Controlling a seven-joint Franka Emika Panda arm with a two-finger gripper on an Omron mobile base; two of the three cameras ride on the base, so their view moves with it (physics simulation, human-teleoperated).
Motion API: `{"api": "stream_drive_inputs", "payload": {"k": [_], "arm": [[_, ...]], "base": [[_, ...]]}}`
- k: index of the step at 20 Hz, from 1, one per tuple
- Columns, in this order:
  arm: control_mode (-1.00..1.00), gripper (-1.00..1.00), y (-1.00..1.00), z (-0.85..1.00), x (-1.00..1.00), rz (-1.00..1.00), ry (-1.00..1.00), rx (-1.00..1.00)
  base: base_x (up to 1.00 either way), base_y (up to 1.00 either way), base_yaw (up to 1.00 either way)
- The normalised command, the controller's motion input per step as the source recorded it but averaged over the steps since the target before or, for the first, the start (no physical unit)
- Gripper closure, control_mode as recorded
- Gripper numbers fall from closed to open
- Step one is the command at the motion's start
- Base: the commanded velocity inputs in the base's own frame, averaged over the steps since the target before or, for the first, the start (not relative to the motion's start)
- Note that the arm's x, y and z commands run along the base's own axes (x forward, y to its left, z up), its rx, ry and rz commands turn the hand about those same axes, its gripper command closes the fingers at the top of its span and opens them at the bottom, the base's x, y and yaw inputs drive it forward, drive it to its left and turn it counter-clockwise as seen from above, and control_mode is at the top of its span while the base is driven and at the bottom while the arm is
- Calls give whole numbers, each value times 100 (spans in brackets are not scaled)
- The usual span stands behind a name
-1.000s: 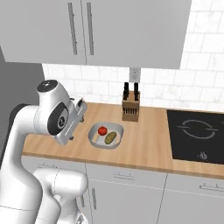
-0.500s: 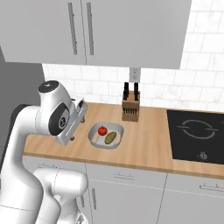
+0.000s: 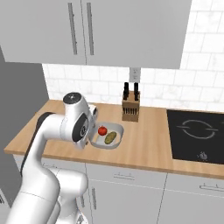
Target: Take the meat container that has the shrimp and place it on the second highest rack of the freezer. Then take the vegetable container that has the tomato and potato and place it on the highest rack of the freezer.
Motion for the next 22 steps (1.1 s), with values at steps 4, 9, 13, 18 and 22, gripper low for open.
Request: {"api": "stream_drive_inputs", "payload": {"k": [4,9,13,18,22], "arm": [[-100,-100,-1,-35,4,25,0,6],[-100,-100,0,-17,6,20,0,0],[-100,-100,9,-13,23,16,2,0],[-100,-100,7,-14,53,3,14,-1],[-100,-100,-4,-27,51,0,15,-2]], "base": [[0,0,0],[0,0,0],[0,0,0],[0,0,0],[0,0,0]]}}
